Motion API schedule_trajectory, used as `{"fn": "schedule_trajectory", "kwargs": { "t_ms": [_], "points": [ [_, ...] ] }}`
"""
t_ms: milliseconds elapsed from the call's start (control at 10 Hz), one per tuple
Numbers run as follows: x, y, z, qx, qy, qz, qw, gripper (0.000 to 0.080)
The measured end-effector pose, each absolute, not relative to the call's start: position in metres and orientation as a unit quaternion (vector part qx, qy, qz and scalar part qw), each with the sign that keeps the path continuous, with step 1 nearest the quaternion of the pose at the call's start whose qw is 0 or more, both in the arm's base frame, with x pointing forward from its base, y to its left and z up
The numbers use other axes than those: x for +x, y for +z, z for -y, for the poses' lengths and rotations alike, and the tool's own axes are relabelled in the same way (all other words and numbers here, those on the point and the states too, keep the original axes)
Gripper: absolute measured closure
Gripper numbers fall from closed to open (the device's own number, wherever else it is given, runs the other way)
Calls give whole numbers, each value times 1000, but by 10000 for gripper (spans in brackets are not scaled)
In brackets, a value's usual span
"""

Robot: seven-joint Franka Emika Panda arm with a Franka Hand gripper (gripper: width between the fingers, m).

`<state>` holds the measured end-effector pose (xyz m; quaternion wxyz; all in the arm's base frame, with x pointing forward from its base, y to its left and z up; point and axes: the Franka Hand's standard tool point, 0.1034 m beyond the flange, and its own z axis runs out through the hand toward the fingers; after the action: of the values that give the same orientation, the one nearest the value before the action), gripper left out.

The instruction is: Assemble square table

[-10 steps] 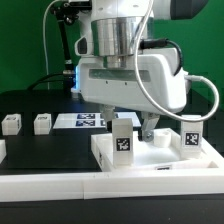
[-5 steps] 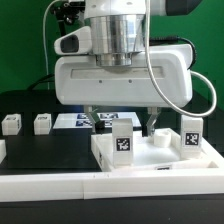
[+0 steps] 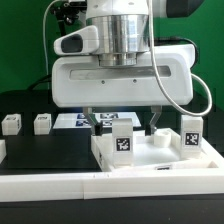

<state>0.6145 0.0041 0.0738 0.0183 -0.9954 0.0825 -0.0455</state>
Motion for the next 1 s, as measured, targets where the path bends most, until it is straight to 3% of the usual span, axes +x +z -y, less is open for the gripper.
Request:
{"fn": "schedule_trajectory", "kwargs": {
  "t_ms": [300,400,500,600,1000],
  "points": [
    [614,73,-3,-997,-46,-58,17,177],
    [614,73,-3,-997,-46,-58,17,349],
    [614,73,-3,-997,-46,-58,17,349],
    [614,73,-3,-997,-45,-66,17,510],
    [614,73,-2,-985,-43,-167,23,509]
  ]
}}
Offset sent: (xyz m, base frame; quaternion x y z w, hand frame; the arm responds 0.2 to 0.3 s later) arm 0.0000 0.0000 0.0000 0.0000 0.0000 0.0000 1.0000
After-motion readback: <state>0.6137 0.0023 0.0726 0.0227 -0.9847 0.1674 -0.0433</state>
